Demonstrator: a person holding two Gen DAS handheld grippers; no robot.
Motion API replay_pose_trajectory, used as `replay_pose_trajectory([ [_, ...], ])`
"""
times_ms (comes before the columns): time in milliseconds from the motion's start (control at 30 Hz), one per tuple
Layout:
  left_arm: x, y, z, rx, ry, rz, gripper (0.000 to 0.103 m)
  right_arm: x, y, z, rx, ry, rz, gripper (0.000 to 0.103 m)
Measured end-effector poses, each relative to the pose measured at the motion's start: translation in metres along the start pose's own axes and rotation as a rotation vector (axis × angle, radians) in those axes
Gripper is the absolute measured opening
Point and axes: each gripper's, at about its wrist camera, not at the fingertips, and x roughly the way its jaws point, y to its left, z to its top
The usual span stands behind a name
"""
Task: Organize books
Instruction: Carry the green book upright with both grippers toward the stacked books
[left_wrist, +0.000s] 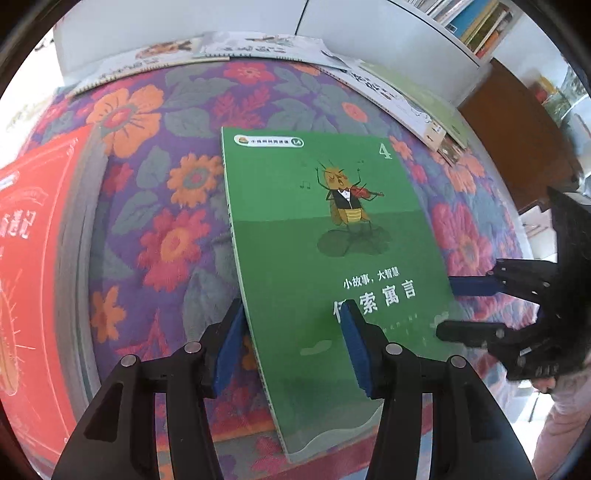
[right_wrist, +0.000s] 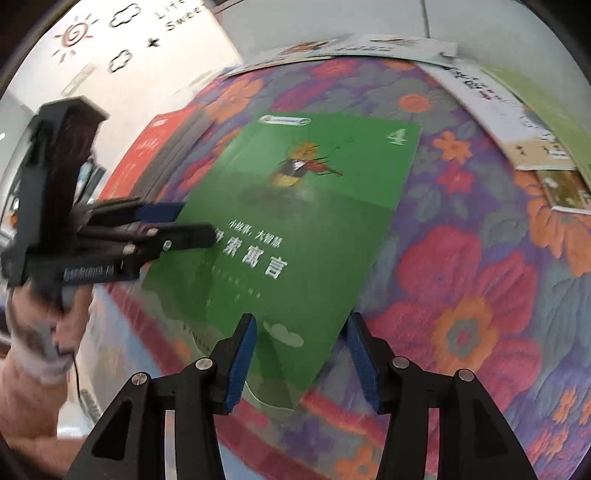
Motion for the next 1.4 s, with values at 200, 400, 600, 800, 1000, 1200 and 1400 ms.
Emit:
replay_pose_trajectory([
  [200, 0.000, 0.003, -0.001, 0.009, 0.009, -0.021, 0.045, 0.007, -0.043, 0.011, 0.201, -0.007, 0.231, 0.047],
  [400, -0.001, 0.013, 0.001, 0.010, 0.000, -0.056, 0.043, 0.009, -0.048, 0.024, 0.199, 0.001, 0.262, 0.047],
  [600, -0.001, 0.011, 0.001, 0.042, -0.006, -0.055, 0.043, 0.011, -0.039, 0.032, 0.112, 0.013, 0.237, 0.045],
  [800, 0.000, 0.006, 0.000, 0.083, -0.022, -0.034, 0.044, 0.013, -0.054, 0.033, 0.123, 0.020, 0.239, 0.020],
  [1000, 0.000, 0.002, -0.004, 0.079, -0.067, 0.000, 0.045, 0.012, -0.069, 0.025, 0.176, -0.004, 0.313, 0.017],
  [1200, 0.001, 0.000, -0.002, 0.065, -0.068, 0.015, 0.045, 0.011, -0.068, 0.021, 0.178, -0.029, 0.306, 0.017],
  [1400, 0.000, -0.002, 0.000, 0.072, -0.045, 0.024, 0.046, 0.006, -0.045, 0.018, 0.120, -0.077, 0.180, 0.021],
])
